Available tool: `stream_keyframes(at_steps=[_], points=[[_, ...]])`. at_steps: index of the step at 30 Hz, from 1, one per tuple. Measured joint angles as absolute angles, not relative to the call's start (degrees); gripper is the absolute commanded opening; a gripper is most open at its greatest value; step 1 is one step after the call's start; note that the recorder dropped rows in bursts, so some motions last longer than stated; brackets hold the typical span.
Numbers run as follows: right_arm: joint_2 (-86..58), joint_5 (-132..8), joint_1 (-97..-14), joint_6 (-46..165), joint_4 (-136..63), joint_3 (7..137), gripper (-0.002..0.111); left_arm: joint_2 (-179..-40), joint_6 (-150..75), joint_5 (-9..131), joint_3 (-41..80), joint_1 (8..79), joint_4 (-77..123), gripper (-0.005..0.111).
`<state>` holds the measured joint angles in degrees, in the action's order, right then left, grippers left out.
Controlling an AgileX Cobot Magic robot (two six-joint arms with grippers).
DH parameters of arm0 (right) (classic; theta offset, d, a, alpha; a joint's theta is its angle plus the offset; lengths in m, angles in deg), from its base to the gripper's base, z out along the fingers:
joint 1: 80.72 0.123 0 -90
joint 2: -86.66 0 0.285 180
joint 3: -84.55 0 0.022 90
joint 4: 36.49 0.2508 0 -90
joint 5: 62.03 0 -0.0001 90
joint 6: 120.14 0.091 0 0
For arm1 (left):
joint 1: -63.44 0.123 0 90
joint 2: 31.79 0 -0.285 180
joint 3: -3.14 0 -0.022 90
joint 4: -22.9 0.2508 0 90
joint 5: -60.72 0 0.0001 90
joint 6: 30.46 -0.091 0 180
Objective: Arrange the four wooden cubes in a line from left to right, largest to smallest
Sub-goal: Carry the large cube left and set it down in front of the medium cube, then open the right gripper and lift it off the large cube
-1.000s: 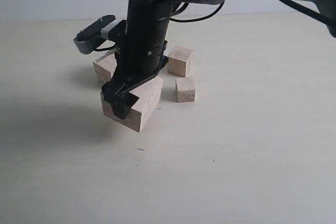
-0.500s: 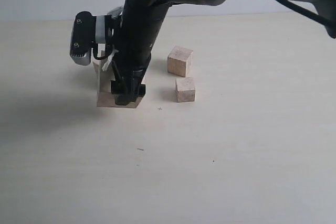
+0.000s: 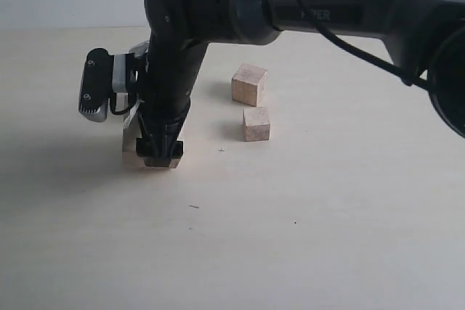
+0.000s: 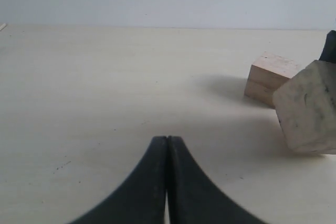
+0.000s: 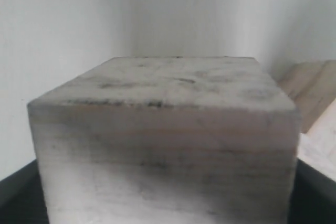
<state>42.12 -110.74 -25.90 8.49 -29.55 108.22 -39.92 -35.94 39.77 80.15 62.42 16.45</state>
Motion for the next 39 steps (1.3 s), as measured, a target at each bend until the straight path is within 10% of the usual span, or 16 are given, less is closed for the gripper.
stream_keyframes(at_steps=[20,33,39], points=[[44.7,-106.5,-25.6,16.4,-35.4,108.6,0.003,-39.9,-35.9,39.8,80.2,62.4,16.4,0.000],[44.9,-106.3,-25.6,16.6,-35.4,108.6,0.079,-39.9,-35.9,39.8,80.2,62.4,16.4,0.000],[45.4,-106.1,-25.7,16.6,-35.8,108.6,0.084,-39.9,-35.9,39.8,80.2,62.4,16.4,0.000]])
